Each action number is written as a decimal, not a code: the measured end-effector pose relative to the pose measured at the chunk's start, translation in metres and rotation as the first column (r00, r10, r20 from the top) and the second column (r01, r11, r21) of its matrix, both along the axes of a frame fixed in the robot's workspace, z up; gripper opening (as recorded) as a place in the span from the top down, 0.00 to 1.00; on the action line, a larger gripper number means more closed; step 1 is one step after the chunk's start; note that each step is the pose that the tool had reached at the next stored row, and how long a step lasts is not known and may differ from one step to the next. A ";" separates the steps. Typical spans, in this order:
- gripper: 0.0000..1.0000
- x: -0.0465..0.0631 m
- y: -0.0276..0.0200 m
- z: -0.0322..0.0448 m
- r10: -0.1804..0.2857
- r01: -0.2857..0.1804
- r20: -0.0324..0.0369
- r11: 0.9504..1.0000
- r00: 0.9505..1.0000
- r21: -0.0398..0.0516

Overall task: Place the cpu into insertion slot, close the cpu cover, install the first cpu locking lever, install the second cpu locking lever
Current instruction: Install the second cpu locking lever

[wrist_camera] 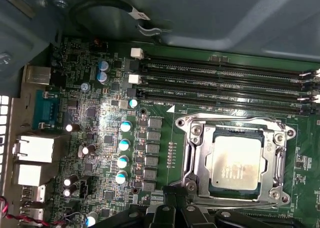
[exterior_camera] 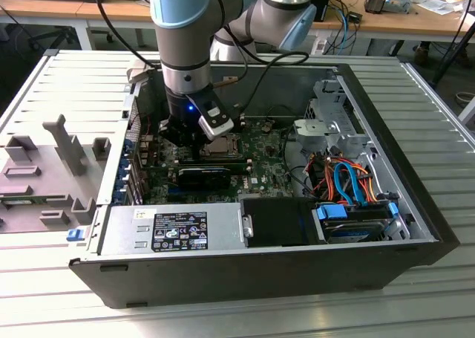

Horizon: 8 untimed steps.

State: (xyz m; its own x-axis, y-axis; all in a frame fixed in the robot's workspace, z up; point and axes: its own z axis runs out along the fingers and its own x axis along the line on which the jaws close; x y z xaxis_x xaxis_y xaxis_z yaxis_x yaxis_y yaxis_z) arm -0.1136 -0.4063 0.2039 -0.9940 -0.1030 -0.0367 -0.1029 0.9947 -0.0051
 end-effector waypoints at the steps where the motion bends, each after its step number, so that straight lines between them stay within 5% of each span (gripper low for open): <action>1: 0.89 0.000 0.0000 -0.0001 0.003 -0.003 0.000 1.000 1.000 0.001; 8: 0.89 0.000 -0.0001 -0.0016 0.024 -0.024 0.000 1.000 1.000 0.008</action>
